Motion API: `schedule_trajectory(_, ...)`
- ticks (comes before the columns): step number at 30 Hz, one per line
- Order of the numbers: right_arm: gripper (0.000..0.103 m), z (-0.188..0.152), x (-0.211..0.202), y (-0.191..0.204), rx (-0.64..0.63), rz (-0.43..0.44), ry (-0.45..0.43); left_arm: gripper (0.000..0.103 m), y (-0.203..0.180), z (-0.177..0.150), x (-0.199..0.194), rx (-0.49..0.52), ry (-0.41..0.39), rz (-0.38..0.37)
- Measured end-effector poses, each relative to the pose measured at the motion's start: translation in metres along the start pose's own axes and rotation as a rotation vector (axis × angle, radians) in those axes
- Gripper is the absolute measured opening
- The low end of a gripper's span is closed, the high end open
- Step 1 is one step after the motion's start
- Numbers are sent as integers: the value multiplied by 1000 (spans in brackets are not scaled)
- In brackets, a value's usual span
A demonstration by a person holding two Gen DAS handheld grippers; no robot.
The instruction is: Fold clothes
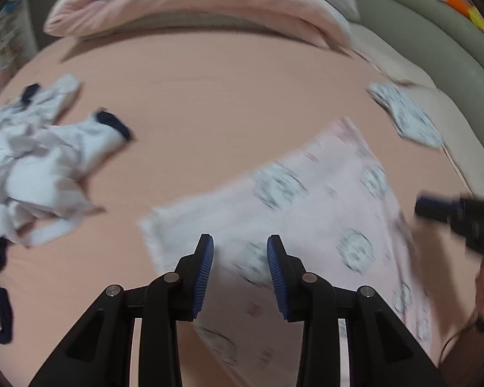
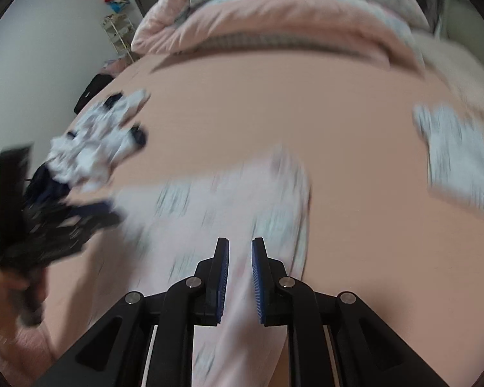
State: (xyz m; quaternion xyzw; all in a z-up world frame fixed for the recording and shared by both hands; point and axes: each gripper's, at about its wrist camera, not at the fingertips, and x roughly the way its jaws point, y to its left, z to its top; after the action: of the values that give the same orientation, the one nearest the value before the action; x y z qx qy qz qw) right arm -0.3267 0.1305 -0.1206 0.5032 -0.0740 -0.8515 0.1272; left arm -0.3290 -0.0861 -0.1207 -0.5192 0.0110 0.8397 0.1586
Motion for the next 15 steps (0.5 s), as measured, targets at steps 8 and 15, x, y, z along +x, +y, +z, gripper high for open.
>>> schedule_trajectory(8,13,-118,-30,41,-31,43,113,31,-61,-72,-30,-62,43,-83)
schedule_trajectory(15,13,-170,-54,55,-63,-54,123,31,-79,-161,-78,-236,5,83)
